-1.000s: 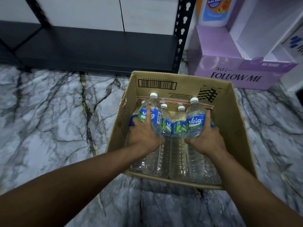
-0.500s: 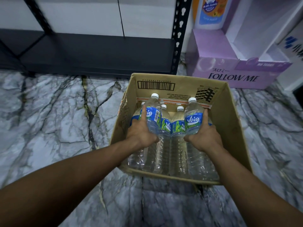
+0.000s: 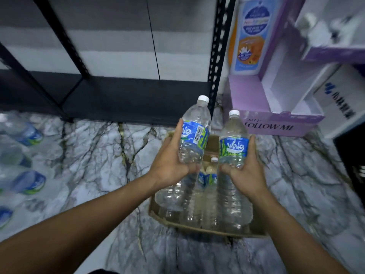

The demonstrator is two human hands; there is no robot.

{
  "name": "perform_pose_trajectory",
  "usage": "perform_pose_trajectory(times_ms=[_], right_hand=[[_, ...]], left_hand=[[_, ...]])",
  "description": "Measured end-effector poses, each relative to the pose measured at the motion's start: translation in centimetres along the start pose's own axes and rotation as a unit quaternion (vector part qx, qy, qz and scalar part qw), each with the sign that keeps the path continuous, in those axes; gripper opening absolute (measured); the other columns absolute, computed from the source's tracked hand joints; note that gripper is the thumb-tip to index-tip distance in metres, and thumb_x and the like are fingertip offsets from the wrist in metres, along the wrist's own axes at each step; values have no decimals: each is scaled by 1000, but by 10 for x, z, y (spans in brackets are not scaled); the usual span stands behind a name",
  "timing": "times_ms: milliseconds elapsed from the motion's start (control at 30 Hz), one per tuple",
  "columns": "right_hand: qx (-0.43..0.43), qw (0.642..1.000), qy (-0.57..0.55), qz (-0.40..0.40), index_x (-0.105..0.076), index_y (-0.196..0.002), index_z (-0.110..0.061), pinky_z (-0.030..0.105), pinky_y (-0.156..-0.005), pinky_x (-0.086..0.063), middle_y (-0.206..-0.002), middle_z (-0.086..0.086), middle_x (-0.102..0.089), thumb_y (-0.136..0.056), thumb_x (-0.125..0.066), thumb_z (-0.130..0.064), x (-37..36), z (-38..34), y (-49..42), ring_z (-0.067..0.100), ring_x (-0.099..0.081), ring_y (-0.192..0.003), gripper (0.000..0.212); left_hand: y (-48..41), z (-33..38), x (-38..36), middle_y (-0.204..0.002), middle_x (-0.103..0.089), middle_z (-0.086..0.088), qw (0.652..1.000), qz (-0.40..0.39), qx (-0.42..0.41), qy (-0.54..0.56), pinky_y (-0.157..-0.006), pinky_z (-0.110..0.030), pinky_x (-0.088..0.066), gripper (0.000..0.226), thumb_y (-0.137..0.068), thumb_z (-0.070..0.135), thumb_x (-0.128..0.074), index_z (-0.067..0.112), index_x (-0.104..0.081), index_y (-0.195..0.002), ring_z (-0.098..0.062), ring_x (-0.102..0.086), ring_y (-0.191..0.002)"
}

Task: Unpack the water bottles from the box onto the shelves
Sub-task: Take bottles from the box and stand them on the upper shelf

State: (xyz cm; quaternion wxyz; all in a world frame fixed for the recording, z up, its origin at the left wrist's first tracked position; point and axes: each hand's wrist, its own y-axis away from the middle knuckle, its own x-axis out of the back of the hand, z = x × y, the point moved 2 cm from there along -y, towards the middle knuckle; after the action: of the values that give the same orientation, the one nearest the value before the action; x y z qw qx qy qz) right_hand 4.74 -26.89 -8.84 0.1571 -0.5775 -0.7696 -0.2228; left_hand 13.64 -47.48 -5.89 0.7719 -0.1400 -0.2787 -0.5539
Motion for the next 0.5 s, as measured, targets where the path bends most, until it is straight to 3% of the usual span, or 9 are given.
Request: perform_pose_trajectory(times_ms=[100, 133, 233, 300, 367, 500], right_hand=[[46, 999, -8, 10, 11, -159, -46, 40, -109, -45, -149, -6, -56, -61, -78, -49, 53, -95, 23, 21, -54, -135, 132], [59, 998, -18, 16, 12, -158, -51, 43, -112, -44, -153, -8, -52, -62, -77, -50, 72, -128, 31, 20, -52, -138, 130], [94, 993, -67, 30, 7, -157, -55, 53, -114, -43, -148, -36, -47, -63, -79, -48, 130, -244, 52, 16, -51, -139, 128], [121, 989, -72, 49, 6, -158, -55, 50, -116, -42, -154, -27, -46, -63, -79, -47, 169, -326, 65, 17, -51, -140, 128], [150, 984, -66, 68, 6, -157, -56, 44, -117, -42, -156, -12, -49, -63, -79, -46, 206, -410, 78, 15, -53, -138, 127], [214, 970, -53, 101, 4, -163, -37, 30, -112, -39, -149, -17, -46, -69, -86, -37, 265, -558, 100, 7, -50, -134, 131]], left_hand=[[16, 87, 67, -144, -44, 2, 999, -2, -27, -16, -108, -27, -38, 134, -69, 42, -91, 51, 9, -158, -9, -44, -133], [22, 118, 91, -139, -45, 1, 999, 0, -39, -22, -104, -24, -37, 133, -72, 40, -91, 49, 10, -158, -9, -44, -130], [41, 217, 172, -131, -43, 5, 998, 10, -62, -14, -96, -13, -35, 133, -70, 43, -90, 48, 10, -158, -4, -45, -124], [52, 279, 228, -127, -43, 12, 996, 30, -79, -6, -93, -5, -35, 133, -69, 45, -90, 53, 10, -157, 3, -47, -116], [61, 338, 283, -124, -43, 17, 994, 52, -98, 3, -90, -4, -38, 133, -70, 34, -92, 59, 9, -154, 10, -52, -106], [75, 443, 391, -122, -46, 12, 982, 97, -161, -10, -87, 6, -30, 131, -72, 25, -91, 47, 5, -159, 23, -45, -109]])
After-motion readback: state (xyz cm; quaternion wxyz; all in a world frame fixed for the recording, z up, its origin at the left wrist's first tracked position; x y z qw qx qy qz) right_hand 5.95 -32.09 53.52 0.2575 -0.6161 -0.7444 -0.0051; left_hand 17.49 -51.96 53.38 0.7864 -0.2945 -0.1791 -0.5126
